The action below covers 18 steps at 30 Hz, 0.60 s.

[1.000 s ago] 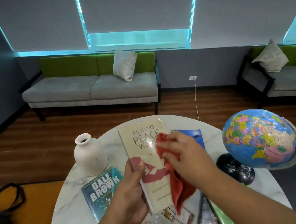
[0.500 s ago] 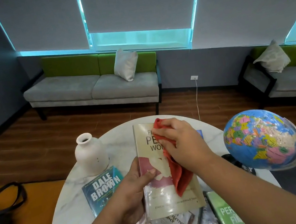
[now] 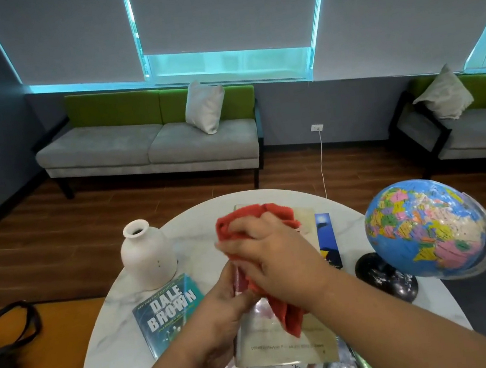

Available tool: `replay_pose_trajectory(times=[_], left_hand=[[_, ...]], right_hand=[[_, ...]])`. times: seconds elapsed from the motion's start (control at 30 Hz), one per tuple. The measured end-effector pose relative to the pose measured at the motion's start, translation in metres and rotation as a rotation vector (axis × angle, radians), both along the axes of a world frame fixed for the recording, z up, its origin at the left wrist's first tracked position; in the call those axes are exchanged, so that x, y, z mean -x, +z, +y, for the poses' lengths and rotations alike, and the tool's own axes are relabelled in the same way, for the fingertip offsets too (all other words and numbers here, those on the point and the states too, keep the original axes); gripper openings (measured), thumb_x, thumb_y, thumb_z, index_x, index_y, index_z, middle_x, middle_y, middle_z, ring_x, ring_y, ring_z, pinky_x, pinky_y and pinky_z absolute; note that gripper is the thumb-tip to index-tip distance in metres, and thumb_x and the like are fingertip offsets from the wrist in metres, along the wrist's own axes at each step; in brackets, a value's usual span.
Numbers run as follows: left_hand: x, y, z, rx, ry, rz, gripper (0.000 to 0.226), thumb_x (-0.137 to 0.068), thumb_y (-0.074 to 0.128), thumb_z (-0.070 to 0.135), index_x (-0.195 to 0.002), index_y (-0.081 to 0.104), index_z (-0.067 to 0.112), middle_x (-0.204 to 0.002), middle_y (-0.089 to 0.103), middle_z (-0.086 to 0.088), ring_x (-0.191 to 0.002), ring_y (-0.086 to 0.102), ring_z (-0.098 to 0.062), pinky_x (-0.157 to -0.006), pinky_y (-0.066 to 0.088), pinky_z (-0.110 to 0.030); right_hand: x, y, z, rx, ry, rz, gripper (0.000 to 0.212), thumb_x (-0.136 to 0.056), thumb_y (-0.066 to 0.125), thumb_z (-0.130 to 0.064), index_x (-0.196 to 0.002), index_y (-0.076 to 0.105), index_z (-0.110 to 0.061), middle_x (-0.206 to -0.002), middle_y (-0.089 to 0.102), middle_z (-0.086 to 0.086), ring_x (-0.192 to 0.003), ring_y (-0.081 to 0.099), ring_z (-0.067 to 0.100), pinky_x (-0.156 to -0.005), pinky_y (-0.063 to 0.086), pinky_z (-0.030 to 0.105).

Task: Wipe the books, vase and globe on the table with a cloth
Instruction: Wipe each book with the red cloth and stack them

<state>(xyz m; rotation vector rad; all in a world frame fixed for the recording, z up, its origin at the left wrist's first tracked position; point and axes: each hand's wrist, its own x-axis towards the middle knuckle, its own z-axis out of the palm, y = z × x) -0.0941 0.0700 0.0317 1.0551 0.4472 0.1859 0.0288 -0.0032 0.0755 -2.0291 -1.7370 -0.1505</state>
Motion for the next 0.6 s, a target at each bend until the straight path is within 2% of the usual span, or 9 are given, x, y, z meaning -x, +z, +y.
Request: replay_pose_trajectory(times=[0.07,0.13,0.2,0.27,0.33,0.43,0.5,0.6], left_hand=[[0.000,-0.001,0.001,-0.015,-0.008,0.006,0.041,-0.089,0.060,0.004,-0.122,0.053,0.028,-0.117,0.065,-0.018,-0.105,0.062,-0.045,-0.087,0.052,-0.058],[0.001,-0.001,0.000,-0.037,0.006,-0.015,0.038,-0.087,0.065,0.006,-0.120,0.054,0.022,-0.117,0.063,-0.023,-0.106,0.061,-0.047,-0.086,0.051,-0.055],[0.003,-0.003,0.002,-0.057,0.047,-0.031,0.045,-0.079,0.067,0.009,-0.121,0.055,0.019,-0.116,0.063,-0.025,-0.102,0.062,-0.044,-0.087,0.052,-0.052],[0.007,-0.004,0.005,-0.050,0.075,-0.045,0.046,-0.080,0.068,0.007,-0.121,0.056,0.021,-0.114,0.067,-0.020,-0.100,0.065,-0.039,-0.085,0.053,-0.052],[0.010,-0.005,0.009,-0.025,0.088,-0.057,0.040,-0.084,0.066,0.005,-0.117,0.057,0.024,-0.113,0.069,-0.015,-0.098,0.068,-0.037,-0.083,0.056,-0.051],[0.010,-0.003,0.014,-0.014,0.129,-0.069,0.035,-0.090,0.055,0.004,-0.117,0.056,0.026,-0.109,0.071,-0.010,-0.093,0.070,-0.031,-0.075,0.059,-0.046],[0.007,-0.001,0.019,-0.029,0.186,-0.081,0.037,-0.088,0.055,0.006,-0.120,0.055,0.025,-0.110,0.071,-0.009,-0.091,0.071,-0.028,-0.070,0.060,-0.042],[0.004,-0.002,0.027,0.005,0.270,-0.120,0.041,-0.082,0.057,0.013,-0.122,0.053,0.021,-0.118,0.067,-0.014,-0.095,0.068,-0.032,-0.069,0.058,-0.044]], right_hand=[[0.001,0.001,0.001,0.001,0.001,-0.009,0.037,-0.095,0.054,-0.027,-0.131,0.056,-0.037,-0.135,0.049,-0.013,-0.113,0.043,0.016,-0.093,0.044,0.031],[-0.012,0.002,0.002,-0.098,-0.091,0.072,0.037,-0.095,0.054,-0.029,-0.130,0.056,-0.039,-0.135,0.048,-0.013,-0.116,0.040,0.014,-0.095,0.040,0.030],[-0.027,-0.002,0.001,-0.204,-0.219,0.140,0.036,-0.094,0.055,-0.031,-0.129,0.056,-0.041,-0.132,0.048,-0.015,-0.118,0.040,0.013,-0.096,0.042,0.029],[-0.041,-0.009,-0.003,-0.236,-0.358,0.287,0.036,-0.094,0.056,-0.031,-0.129,0.055,-0.041,-0.129,0.046,-0.018,-0.119,0.040,0.008,-0.101,0.044,0.031],[-0.047,-0.018,-0.008,-0.224,-0.410,0.384,0.039,-0.094,0.057,-0.029,-0.131,0.053,-0.040,-0.128,0.042,-0.020,-0.120,0.041,0.006,-0.104,0.044,0.033],[-0.036,-0.030,-0.015,-0.187,-0.318,0.293,0.041,-0.093,0.058,-0.029,-0.132,0.053,-0.040,-0.129,0.040,-0.018,-0.119,0.042,0.008,-0.104,0.043,0.032],[-0.021,-0.039,-0.023,-0.113,-0.248,0.199,0.041,-0.093,0.056,-0.032,-0.133,0.052,-0.040,-0.128,0.042,-0.014,-0.115,0.041,0.011,-0.101,0.042,0.030],[0.009,-0.055,-0.036,-0.005,-0.013,0.052,0.038,-0.092,0.048,-0.039,-0.130,0.053,-0.040,-0.120,0.051,-0.007,-0.099,0.051,0.017,-0.081,0.053,0.034]])
